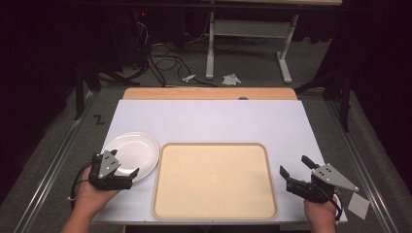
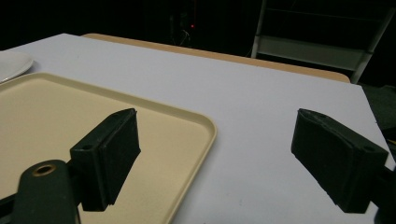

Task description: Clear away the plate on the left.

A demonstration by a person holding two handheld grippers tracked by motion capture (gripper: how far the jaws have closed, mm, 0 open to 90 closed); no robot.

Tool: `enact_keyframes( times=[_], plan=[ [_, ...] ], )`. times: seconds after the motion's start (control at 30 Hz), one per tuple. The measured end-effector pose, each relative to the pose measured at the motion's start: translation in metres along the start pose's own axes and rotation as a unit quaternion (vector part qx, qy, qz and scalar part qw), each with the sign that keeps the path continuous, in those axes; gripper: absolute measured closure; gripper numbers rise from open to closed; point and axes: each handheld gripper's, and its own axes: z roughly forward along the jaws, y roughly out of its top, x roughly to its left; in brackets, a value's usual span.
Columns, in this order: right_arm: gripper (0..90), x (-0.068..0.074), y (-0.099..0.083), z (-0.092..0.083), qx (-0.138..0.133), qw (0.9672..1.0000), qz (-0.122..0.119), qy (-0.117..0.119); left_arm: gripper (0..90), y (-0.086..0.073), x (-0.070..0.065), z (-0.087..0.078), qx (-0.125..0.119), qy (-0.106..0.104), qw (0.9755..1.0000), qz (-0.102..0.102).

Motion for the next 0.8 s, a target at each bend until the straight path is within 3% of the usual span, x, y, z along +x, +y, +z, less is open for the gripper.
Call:
enact_keyframes(
  times=[0.33,0.47,0.53,0.6,0.8],
  plan=[
    [16.2,0.000,0.000,0.001,0.001,1.0000,-0.003,0.000,6.2,0.004,-0.010,0.001,0.019,0.010,0.9982,0.056],
    [16.2,0.001,0.001,0.000,0.001,1.0000,-0.004,0.001,7.1,0.007,-0.019,0.003,0.037,0.007,0.9945,0.098],
    [16.2,0.001,0.001,0.000,0.000,1.0000,-0.004,0.001,7.3,0.007,-0.021,0.004,0.039,0.005,0.9938,0.104],
    [16.2,0.000,0.001,0.001,0.000,1.0000,-0.003,0.000,7.4,0.008,-0.027,0.004,0.045,-0.001,0.9909,0.127],
    [16.2,0.001,0.001,0.001,-0.001,1.0000,-0.005,0.002,10.2,0.008,-0.034,0.006,0.057,-0.008,0.9861,0.156]
  ],
)
